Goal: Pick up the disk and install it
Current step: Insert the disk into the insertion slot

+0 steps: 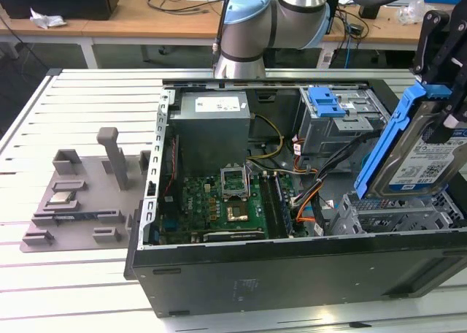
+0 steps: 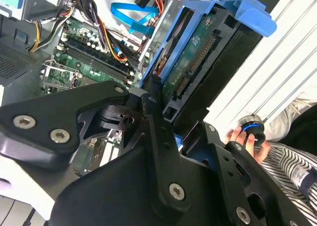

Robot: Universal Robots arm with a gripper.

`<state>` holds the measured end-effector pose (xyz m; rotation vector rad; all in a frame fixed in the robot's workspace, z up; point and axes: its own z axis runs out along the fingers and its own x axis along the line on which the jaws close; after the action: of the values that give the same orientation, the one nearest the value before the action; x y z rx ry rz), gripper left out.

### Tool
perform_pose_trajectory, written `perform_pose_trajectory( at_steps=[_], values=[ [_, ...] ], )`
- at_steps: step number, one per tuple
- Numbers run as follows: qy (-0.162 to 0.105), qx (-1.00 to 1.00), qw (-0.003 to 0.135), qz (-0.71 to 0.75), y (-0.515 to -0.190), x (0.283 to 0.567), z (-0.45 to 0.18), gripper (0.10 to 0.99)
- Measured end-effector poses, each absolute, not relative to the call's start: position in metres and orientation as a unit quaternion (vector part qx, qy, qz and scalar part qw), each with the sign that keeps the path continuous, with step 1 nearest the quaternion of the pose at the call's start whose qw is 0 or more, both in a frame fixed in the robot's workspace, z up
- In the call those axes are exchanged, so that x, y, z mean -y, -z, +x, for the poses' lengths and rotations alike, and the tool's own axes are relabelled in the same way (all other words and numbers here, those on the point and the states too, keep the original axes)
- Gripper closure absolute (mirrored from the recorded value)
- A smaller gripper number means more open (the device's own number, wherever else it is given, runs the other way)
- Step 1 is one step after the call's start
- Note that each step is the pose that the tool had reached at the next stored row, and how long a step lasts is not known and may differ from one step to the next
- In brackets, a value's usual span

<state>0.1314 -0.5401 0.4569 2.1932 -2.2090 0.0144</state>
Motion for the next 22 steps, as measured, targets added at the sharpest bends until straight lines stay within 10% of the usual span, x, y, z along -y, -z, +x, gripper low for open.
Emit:
perform_pose_trajectory(
  at_steps=[22],
  values=[
    [-0.007,0.709,0.017,0.704,-0.443,0.537,0.134,0.725]
  ],
)
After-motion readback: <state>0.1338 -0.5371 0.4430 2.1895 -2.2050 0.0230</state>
